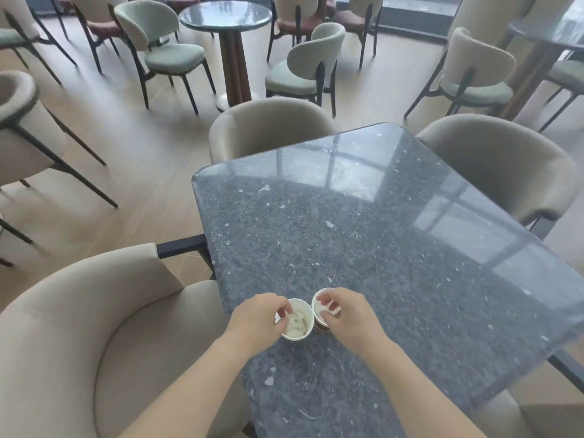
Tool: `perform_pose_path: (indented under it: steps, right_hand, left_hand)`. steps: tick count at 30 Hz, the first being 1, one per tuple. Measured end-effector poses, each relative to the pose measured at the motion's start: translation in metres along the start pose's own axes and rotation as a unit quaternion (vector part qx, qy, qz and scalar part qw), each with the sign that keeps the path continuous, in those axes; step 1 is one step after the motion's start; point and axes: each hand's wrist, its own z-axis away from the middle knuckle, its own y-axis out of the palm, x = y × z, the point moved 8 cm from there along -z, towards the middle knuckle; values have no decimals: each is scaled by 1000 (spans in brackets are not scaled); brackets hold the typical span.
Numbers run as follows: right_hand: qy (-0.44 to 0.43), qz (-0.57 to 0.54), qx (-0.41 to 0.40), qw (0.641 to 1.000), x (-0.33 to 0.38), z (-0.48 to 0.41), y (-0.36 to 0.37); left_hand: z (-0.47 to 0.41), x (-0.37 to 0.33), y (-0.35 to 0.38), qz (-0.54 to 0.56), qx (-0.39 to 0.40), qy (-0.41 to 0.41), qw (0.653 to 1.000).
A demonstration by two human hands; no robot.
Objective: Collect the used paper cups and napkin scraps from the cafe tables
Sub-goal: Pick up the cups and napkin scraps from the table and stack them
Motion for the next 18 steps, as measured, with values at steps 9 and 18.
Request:
perform_pose_path:
  steps: [9,18]
  right_hand:
    - [-23,87,28,996,-23,19,12]
    - [-17,100,41,994,-38,15,24]
  left_hand:
    - [-1,-19,29,1,43,3,999]
    - [0,-25,48,-100,89,18,991]
